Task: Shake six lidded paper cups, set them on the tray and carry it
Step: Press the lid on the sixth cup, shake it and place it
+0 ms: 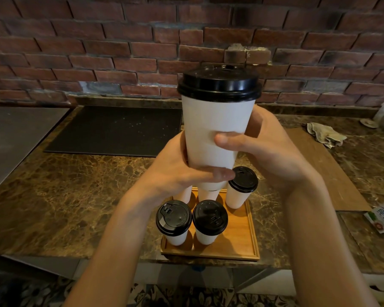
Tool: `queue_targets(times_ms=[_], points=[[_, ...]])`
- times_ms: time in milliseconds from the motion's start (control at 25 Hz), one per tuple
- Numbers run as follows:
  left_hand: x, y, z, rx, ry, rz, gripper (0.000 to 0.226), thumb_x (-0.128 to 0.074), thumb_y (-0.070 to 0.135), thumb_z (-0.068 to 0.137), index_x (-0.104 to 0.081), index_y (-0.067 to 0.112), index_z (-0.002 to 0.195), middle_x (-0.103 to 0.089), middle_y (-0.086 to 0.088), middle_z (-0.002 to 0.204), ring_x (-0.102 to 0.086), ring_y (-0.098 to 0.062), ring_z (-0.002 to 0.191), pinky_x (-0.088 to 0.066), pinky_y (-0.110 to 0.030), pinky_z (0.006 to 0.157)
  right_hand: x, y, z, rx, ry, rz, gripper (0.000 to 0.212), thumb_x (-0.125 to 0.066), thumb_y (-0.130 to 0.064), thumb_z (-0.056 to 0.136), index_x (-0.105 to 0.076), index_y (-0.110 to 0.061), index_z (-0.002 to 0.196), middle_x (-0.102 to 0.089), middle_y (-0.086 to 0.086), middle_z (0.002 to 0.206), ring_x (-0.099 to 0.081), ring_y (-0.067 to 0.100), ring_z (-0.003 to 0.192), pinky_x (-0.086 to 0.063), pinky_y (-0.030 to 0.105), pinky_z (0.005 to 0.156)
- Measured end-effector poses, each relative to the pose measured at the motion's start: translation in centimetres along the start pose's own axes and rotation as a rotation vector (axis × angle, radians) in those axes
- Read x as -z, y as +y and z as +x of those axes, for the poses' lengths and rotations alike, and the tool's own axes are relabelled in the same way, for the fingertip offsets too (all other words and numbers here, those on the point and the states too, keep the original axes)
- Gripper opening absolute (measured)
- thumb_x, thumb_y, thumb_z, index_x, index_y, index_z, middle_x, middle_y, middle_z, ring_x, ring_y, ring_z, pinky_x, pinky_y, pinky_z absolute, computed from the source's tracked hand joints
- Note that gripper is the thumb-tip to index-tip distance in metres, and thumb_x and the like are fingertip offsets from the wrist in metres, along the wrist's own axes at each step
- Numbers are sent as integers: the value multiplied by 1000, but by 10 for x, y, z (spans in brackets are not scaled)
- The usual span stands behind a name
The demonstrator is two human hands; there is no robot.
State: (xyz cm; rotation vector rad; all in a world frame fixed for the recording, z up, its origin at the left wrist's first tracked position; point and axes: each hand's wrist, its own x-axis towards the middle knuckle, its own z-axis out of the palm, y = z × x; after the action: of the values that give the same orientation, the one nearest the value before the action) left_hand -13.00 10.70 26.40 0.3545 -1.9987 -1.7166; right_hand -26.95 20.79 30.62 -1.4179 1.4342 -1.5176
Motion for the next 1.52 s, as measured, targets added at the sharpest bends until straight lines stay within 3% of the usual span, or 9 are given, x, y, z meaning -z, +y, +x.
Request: queue_targets(times_ms=[160, 360, 440, 680, 880, 1000, 1120, 1320, 1520], points=[[1, 1, 2, -22, 35, 6, 73, -83, 27, 55, -52, 27, 122, -67, 14, 106, -64, -6, 102, -53, -18, 75, -2, -3, 2, -7, 25, -50, 60, -77, -41, 66, -56, -30, 121, -67, -10, 116, -63, 5, 110, -53, 21, 84], [1, -1, 11, -76, 206, 117, 71, -84, 33, 51, -48, 43, 112, -63, 29, 106, -60, 7, 103, -51, -9, 73, -16, -1, 6, -40, 188, -168, 73, -84, -44, 66, -49, -30, 129, -60, -17, 114, -60, -4, 102, -56, 16, 77], [-2, -7, 15, -70, 259, 97, 76, -83, 31, 54, -48, 36, 121, -63, 20, 111, -60, 2, 108, -52, -15, 79, -25, 2, 9, -55, 267, -230, 76, -84, -44, 67, -46, -29, 131, -57, -18, 114, -58, -2, 102, -56, 17, 77], [-5, -10, 20, -37, 327, 300, 88, -74, 44, 54, -45, 22, 135, -59, 15, 116, -57, 4, 103, -47, -2, 71, -41, 12, 15, -67, 414, -307, 85, -83, -51, 64, -41, -26, 135, -52, -17, 112, -55, 3, 107, -53, 21, 82], [1, -9, 19, -66, 290, 202, 78, -85, 21, 62, -45, 25, 129, -60, 12, 119, -59, 0, 107, -50, -10, 78, -30, 5, 16, -33, 379, -251, 78, -86, -43, 66, -48, -23, 131, -60, -11, 118, -59, 2, 105, -57, 23, 81], [8, -5, 18, -71, 225, 217, 68, -84, 9, 65, -47, 36, 116, -62, 29, 106, -57, 14, 99, -47, -3, 70, -25, 2, 16, -25, 332, -218, 73, -86, -41, 67, -51, -23, 128, -62, -12, 114, -61, 0, 102, -57, 19, 78], [10, 4, 14, -38, 140, 208, 63, -84, 28, 54, -46, 43, 102, -58, 45, 90, -53, 24, 90, -42, 3, 62, -18, 3, 14, -36, 266, -170, 69, -86, -38, 67, -53, -25, 126, -62, -13, 113, -61, -1, 102, -56, 17, 78], [14, 2, 12, 16, -38, 105, 66, -87, 23, 61, -52, 38, 115, -65, 20, 103, -62, 0, 100, -51, -11, 74, -10, 11, 11, -105, 131, 63, 58, -76, -30, 70, -57, -17, 123, -67, 0, 112, -66, 14, 105, -54, 27, 81], [13, -3, 13, 14, -53, 57, 64, -79, 10, 64, -52, 27, 120, -66, 13, 105, -63, -5, 102, -52, -16, 77, -6, 9, 9, -101, 37, 30, 54, -75, -26, 72, -58, -17, 122, -68, -2, 110, -66, 11, 104, -53, 23, 79]])
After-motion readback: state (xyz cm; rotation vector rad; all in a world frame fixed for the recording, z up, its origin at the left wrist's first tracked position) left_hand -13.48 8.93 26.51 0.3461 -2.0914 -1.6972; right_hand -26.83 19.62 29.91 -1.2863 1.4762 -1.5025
